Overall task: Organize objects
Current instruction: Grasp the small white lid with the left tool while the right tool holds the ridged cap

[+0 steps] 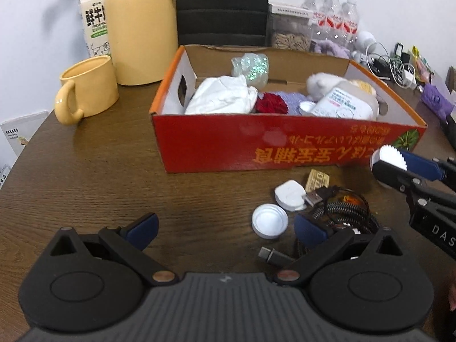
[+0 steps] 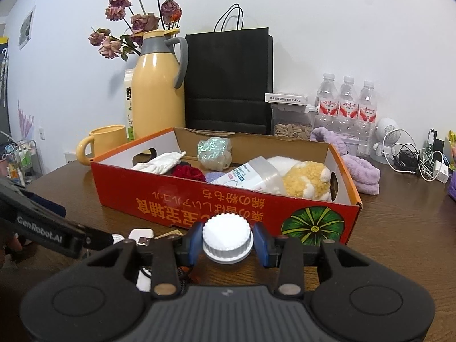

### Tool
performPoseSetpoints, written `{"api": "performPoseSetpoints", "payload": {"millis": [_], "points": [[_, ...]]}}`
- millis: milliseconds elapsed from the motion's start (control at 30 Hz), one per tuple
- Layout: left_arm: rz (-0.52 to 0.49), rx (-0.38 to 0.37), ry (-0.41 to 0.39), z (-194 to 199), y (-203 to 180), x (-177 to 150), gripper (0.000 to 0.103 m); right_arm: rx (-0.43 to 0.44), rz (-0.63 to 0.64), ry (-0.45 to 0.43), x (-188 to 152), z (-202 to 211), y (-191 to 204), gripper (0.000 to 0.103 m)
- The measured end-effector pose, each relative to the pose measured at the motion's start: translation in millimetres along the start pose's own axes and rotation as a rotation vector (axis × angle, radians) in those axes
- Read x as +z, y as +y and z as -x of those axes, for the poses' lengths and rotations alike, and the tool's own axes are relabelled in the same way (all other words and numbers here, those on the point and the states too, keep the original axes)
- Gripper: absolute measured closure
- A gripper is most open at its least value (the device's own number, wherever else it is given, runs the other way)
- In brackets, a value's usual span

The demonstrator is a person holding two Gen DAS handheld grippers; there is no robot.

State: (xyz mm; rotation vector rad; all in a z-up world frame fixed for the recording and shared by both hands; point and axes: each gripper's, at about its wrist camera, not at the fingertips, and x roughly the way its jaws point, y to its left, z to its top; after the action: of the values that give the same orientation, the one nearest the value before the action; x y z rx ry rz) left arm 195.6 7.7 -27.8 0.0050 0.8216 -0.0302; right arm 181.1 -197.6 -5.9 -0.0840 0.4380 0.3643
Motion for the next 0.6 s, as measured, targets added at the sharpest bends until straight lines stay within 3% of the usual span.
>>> {"api": "performPoseSetpoints", "payload": {"millis": [500, 600], "points": [[-0.004, 0.021, -0.001, -11.6, -10.6, -6.0, 0.000, 0.010, -0.001, -0.008, -1.8, 6.0, 0.3, 0.066], [-0.021, 0.018, -0.010, -13.1, -15.3, -9.5, 0.005, 0.012, 0.002, -0.008, -2.0, 6.3, 1.3, 0.066]]}}
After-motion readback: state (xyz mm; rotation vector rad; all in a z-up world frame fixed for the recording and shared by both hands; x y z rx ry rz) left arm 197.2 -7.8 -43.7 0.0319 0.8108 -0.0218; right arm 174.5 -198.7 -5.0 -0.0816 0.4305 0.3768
